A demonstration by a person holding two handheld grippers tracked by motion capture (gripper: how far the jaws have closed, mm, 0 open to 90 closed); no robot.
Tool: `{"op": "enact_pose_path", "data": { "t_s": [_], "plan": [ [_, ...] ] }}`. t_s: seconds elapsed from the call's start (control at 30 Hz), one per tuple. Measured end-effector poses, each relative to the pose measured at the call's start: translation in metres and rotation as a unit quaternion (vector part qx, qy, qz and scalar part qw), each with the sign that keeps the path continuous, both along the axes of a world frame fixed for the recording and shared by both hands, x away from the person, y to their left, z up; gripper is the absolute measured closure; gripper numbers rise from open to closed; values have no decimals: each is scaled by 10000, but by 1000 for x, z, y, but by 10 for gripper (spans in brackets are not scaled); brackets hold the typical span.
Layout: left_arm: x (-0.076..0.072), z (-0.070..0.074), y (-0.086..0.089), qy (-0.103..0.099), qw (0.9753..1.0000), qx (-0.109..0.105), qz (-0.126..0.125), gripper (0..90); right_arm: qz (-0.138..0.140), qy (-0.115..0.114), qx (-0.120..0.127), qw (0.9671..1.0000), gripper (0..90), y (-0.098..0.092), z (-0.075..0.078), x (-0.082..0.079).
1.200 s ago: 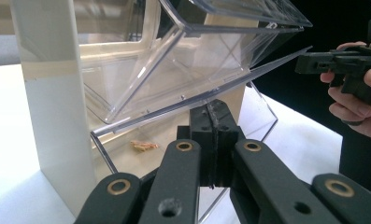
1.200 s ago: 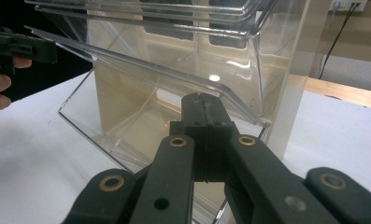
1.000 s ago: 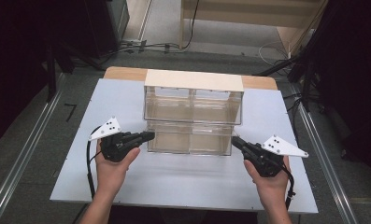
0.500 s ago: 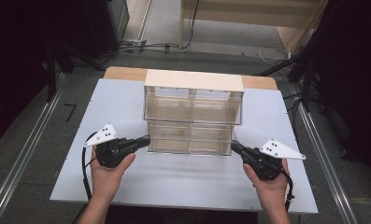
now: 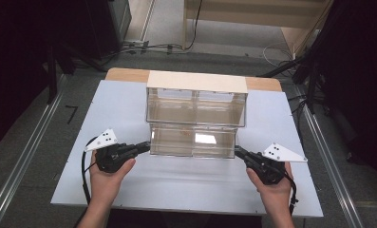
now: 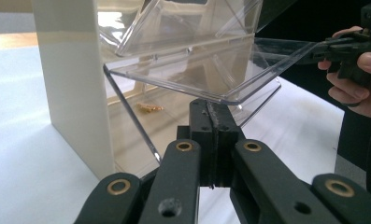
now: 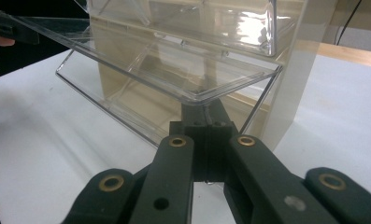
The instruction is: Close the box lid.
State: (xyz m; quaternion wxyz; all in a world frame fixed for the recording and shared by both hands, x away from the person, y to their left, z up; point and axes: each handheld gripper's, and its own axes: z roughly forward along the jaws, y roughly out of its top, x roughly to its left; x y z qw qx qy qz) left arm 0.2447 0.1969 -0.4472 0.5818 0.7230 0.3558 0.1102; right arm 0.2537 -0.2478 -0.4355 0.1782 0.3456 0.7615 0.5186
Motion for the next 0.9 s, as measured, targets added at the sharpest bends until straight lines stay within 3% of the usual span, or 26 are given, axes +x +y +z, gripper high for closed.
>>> {"op": "enact_pose_path", "data": {
  "t_s": [0.47,0.9],
  "plan": [
    [4,-10,3,192,9998,94,-25,900,170,175,-94,9997,875,-3,-11,5],
    [7,-16,2,311,9994,170,-34,900,312,205,-353,9987,875,-5,-17,8]
  ]
}}
